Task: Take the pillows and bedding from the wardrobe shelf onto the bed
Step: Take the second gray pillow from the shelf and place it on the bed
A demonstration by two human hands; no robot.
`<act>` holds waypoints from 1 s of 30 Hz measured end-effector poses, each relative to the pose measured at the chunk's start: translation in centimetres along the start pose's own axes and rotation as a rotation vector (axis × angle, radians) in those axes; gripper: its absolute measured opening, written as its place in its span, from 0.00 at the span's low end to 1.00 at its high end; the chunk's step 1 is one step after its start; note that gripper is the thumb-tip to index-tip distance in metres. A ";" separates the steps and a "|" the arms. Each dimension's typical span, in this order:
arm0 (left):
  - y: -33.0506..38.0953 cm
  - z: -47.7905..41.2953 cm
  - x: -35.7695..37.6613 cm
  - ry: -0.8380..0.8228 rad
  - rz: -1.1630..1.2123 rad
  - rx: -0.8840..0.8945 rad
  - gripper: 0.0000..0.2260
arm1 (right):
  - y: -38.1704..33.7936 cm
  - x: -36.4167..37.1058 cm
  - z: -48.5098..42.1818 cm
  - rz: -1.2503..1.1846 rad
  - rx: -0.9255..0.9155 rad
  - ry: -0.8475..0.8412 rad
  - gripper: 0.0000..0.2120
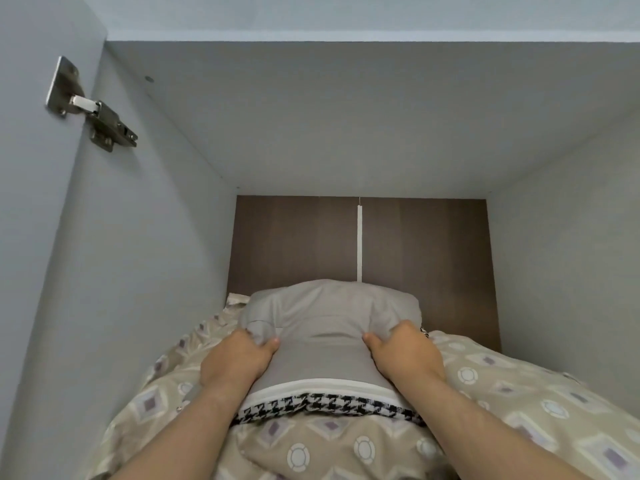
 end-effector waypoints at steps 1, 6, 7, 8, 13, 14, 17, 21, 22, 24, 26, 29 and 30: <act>-0.1 0.1 0.2 0.021 -0.002 0.024 0.27 | 0.3 0.2 0.3 -0.026 -0.010 0.016 0.25; -0.9 0.9 -0.7 0.192 0.090 0.148 0.19 | 0.7 -1.2 2.3 -0.216 -0.051 0.136 0.23; -0.8 1.0 -1.4 0.243 0.123 0.165 0.18 | 0.3 -2.0 2.5 -0.244 -0.074 0.167 0.23; -0.7 1.1 -2.2 0.287 0.157 0.177 0.17 | -0.2 -2.9 2.8 -0.259 -0.095 0.196 0.22; 1.1 3.1 -6.7 0.397 0.265 0.217 0.18 | -1.3 -8.8 4.9 -0.282 -0.151 0.280 0.24; 1.6 3.9 -7.5 0.408 0.286 0.236 0.19 | -1.2 -10.1 5.6 -0.282 -0.157 0.289 0.24; 2.7 6.7 -10.0 0.419 0.355 0.271 0.19 | -0.6 -13.4 7.8 -0.293 -0.161 0.301 0.24; 3.4 11.6 -12.5 0.403 0.402 0.269 0.18 | 1.2 -17.1 11.5 -0.309 -0.150 0.287 0.24; 3.6 13.2 -13.1 0.398 0.419 0.274 0.18 | 1.8 -18.3 12.6 -0.310 -0.148 0.285 0.24; 4.0 16.6 -14.3 0.390 0.459 0.283 0.18 | 3.0 -20.4 15.1 -0.311 -0.141 0.283 0.23; 4.2 20.1 -15.3 0.379 0.481 0.278 0.18 | 4.5 -22.7 17.8 -0.312 -0.139 0.287 0.23; 4.5 26.4 -16.9 0.346 0.471 0.272 0.18 | 7.2 -26.3 22.7 -0.300 -0.131 0.281 0.23; 4.6 28.2 -17.3 0.331 0.466 0.273 0.17 | 8.1 -27.2 24.2 -0.300 -0.130 0.282 0.23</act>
Point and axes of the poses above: each hand's wrist, its own z-axis away from the middle knuckle, its own x-axis out of the palm, y = z × x, the point moved 4 cm from there along -z, towards the middle knuckle, and after that the axes turned 2 degrees about x, right-handed, at the moved point
